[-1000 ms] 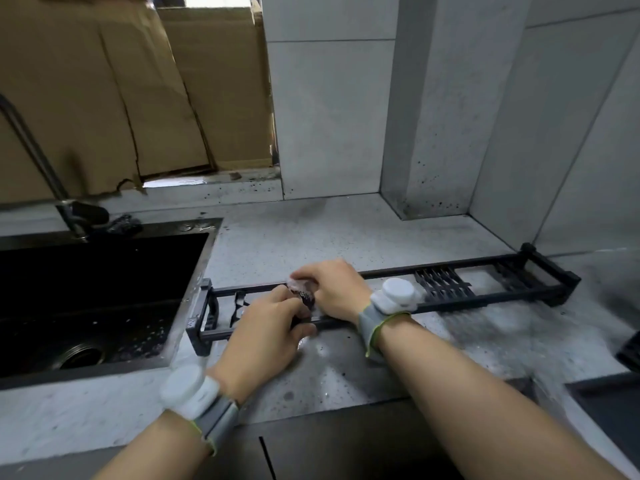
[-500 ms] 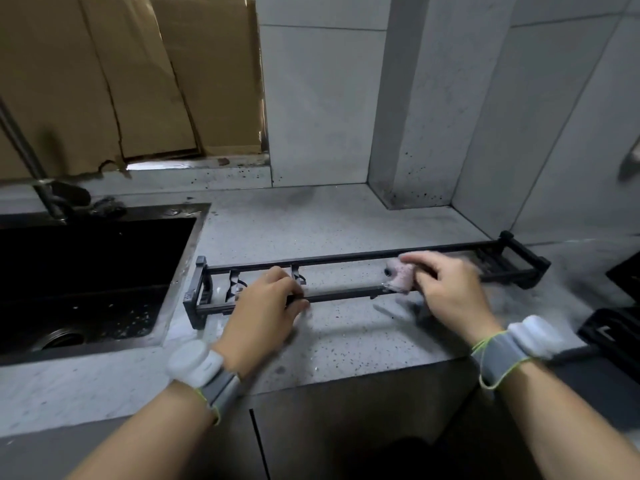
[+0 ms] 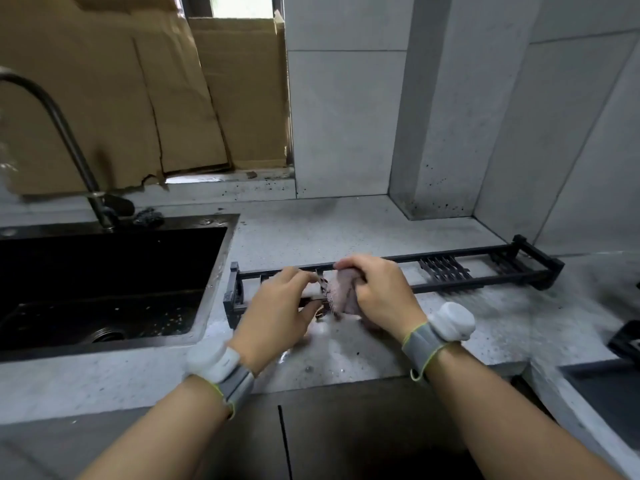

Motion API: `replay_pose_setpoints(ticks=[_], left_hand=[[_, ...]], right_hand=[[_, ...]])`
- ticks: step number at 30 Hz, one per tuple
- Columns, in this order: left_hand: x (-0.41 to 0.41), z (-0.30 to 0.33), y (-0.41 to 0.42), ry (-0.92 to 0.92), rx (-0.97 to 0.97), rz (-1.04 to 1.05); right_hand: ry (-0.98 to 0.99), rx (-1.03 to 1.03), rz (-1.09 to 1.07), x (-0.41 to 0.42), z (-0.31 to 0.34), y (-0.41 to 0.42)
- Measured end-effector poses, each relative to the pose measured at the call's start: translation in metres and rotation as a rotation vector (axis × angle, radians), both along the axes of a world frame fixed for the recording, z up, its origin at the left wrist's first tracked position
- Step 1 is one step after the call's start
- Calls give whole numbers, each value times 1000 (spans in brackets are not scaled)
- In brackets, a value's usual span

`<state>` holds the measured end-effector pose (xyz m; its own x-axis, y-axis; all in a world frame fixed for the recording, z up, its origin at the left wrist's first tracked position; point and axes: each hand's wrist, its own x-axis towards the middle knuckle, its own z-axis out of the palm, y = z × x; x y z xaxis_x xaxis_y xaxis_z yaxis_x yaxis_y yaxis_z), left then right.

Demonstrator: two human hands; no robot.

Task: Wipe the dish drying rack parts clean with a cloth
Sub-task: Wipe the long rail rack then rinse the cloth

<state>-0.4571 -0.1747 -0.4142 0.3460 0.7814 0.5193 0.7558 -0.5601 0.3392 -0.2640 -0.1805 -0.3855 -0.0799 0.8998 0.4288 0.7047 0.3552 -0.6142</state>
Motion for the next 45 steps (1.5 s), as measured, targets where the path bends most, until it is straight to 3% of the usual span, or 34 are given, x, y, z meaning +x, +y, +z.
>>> replay_pose_setpoints(ticks=[7,12,17,22,25,29,33,35,40,43,45], left_hand=[[-77,12,-16,-58,148,201],[-97,-2,-24,-261,-39,286],[-94,-7,-23,-426,-96,343],[-96,-10,-25,-505,-142,303],[-98,-11,-24,-570,-166,293],[-94,-16,-22,-645,-187,283],[-95,-19,-16,-660,-189,298],[-96,-19,-16,-641,-186,290],[-97,-18,-18,-608,-155,267],[-96,-20,-20,-607,-150,260],[-96,-20,-21,-644,-178,259]], right_hand=[[36,127,-29,-22,-1,17],[-63,135,-85,-57,-43,12],[-78,85,91,-111,-41,12],[380,-71,100,-119,-12,22],[508,-18,88,-115,15,39],[376,25,114,-134,26,68],[-105,-4,283,-164,-6,94],[-219,-50,294,-169,-12,104],[-187,-193,164,-172,-4,125],[-18,-258,90,-163,3,126],[133,-143,101,-153,11,112]])
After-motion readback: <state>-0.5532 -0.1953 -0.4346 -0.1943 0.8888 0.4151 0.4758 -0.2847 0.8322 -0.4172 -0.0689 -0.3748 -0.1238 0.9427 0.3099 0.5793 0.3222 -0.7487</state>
